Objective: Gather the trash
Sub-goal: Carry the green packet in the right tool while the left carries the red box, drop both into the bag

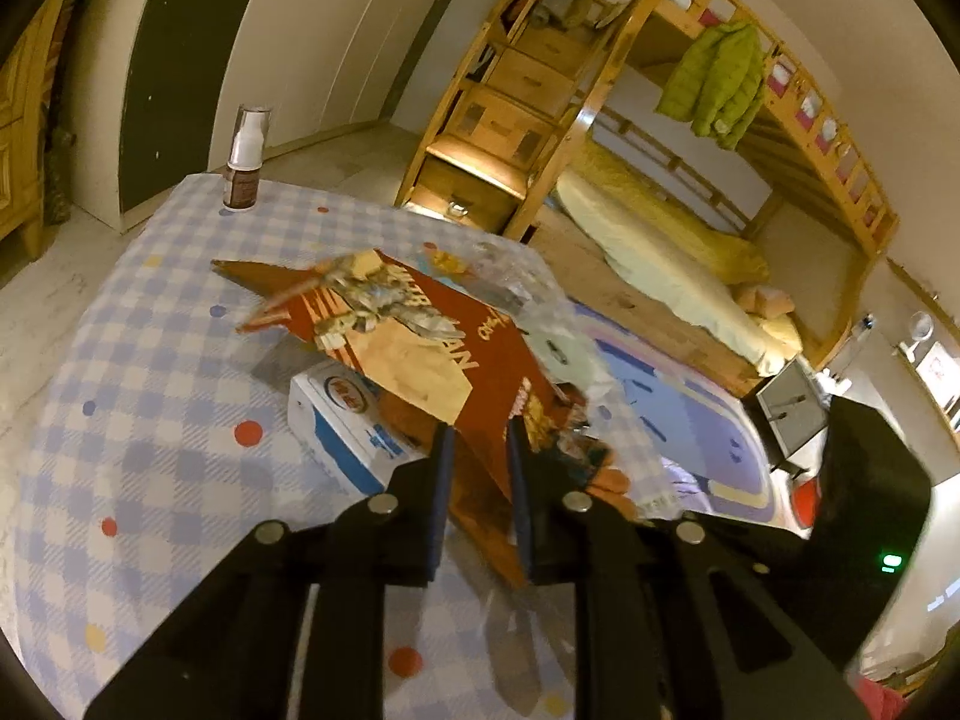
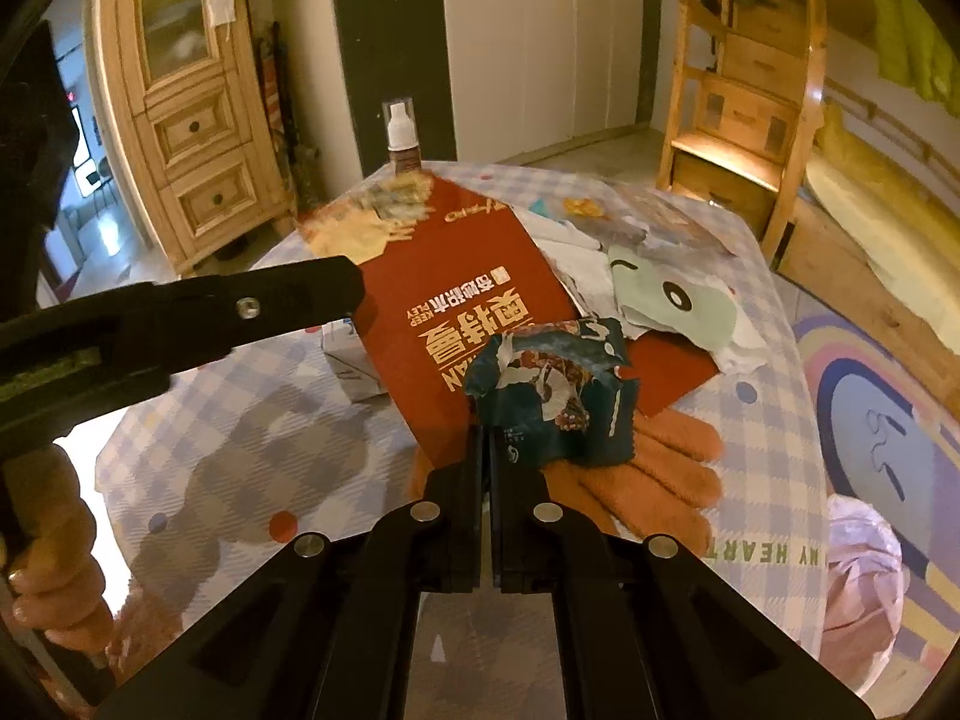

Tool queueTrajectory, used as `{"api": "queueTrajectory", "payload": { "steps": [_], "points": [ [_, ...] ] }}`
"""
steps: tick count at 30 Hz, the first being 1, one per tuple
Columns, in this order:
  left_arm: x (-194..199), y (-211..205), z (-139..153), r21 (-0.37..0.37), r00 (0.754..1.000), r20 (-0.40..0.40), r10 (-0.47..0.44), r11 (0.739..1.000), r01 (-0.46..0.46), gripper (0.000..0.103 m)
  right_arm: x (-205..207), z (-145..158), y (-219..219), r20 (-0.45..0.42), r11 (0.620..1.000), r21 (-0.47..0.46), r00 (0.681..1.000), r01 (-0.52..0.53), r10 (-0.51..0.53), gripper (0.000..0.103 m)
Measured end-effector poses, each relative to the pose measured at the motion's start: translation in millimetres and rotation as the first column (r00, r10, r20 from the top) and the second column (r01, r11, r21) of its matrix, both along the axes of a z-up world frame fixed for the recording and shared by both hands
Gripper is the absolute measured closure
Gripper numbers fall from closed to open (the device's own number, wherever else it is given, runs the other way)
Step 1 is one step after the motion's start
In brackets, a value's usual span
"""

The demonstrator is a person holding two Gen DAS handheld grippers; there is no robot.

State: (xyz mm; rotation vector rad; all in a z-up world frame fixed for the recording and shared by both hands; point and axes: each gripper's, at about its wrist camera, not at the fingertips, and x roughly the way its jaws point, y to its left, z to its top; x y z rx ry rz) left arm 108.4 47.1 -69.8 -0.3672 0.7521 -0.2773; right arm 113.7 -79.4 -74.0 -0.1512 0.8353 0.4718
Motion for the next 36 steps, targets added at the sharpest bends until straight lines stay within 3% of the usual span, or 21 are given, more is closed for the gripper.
{"api": "queueTrajectory", "payload": {
  "steps": [8,10,16,22,28,36],
  "points": [
    [22,12,-19,-0.025,0.998,-0.057,0.0,1.0,-0.001,0.086,2,-3,4,-0.009,1.0,-0.003,1.0,-0.011,0.011,0.101],
    [21,11,-18,-0.024,0.999,-0.05,-0.016,1.0,0.015,0.092,2,-3,2,-0.005,1.0,-0.005,1.0,-0.011,0.011,0.101],
    [-6,-4,19,0.093,0.993,0.107,-0.045,0.995,0.035,0.102,-11,22,-17,0.083,0.999,0.025,0.996,0.039,-0.041,0.101],
    [-42,-31,68,0.227,0.958,0.264,-0.111,0.973,0.05,0.103,-35,67,-62,0.173,0.984,0.14,0.976,0.111,-0.134,0.101],
    [-61,-65,84,0.257,0.933,0.291,-0.212,0.957,0.137,0.103,-60,86,-116,0.183,0.956,0.218,0.955,0.194,-0.235,0.102],
    [-59,-151,67,0.349,0.884,0.227,-0.408,0.882,0.317,0.103,-80,55,-198,0.1,0.896,0.199,0.902,0.396,-0.421,0.101]
  ]
}}
